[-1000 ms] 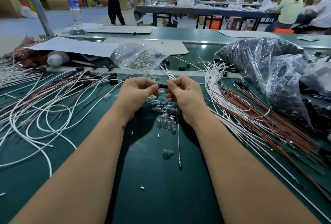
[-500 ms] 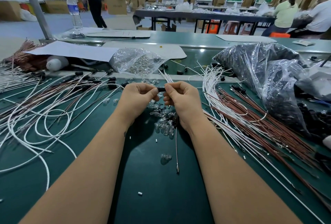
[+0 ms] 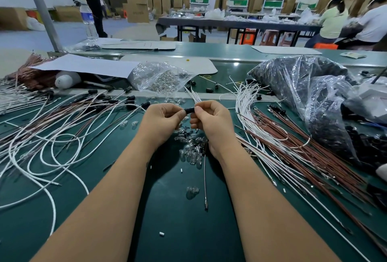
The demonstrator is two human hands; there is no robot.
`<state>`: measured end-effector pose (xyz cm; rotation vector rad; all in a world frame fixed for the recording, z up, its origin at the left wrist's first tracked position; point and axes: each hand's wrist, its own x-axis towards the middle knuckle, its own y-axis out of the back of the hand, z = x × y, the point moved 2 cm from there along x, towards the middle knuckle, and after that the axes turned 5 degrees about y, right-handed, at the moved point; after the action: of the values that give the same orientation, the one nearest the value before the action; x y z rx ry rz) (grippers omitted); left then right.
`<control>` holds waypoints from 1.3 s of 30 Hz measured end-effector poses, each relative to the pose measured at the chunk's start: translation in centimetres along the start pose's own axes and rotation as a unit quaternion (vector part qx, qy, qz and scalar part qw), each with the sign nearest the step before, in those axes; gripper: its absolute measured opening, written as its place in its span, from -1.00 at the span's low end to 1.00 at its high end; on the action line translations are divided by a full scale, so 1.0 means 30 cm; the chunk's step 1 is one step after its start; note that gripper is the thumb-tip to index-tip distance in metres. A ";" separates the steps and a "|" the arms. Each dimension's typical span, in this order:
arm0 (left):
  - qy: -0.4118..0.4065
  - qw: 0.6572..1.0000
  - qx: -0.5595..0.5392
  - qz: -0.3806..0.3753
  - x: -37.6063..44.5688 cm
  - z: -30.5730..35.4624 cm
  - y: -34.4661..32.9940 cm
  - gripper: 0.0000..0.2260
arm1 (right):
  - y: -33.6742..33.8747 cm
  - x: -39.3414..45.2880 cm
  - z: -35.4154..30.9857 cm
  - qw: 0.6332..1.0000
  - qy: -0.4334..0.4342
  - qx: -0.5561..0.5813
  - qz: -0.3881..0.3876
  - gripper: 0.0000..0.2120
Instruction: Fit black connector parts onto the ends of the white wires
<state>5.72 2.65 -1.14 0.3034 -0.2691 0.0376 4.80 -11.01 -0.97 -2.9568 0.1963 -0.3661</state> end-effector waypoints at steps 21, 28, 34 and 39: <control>-0.105 0.943 0.315 0.033 0.000 0.038 0.049 -0.84 | 0.115 0.001 -0.052 0.921 0.108 0.083 0.365 -0.87; -0.114 0.915 0.357 0.147 0.000 0.262 0.182 -0.80 | 0.078 -0.011 -0.063 0.948 0.143 -0.059 0.279 -0.83; -0.160 0.802 0.412 0.401 -0.022 0.393 0.514 -0.75 | 0.062 -0.016 -0.056 0.961 0.129 -0.126 0.207 -0.86; -0.064 0.749 0.537 0.382 0.017 0.237 0.718 -0.72 | 0.056 -0.009 -0.047 0.968 0.104 -0.140 0.183 -0.86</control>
<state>2.75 21.06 11.77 1.3441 -0.4815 1.0288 3.99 -12.81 0.02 -3.0501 0.8715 -0.6403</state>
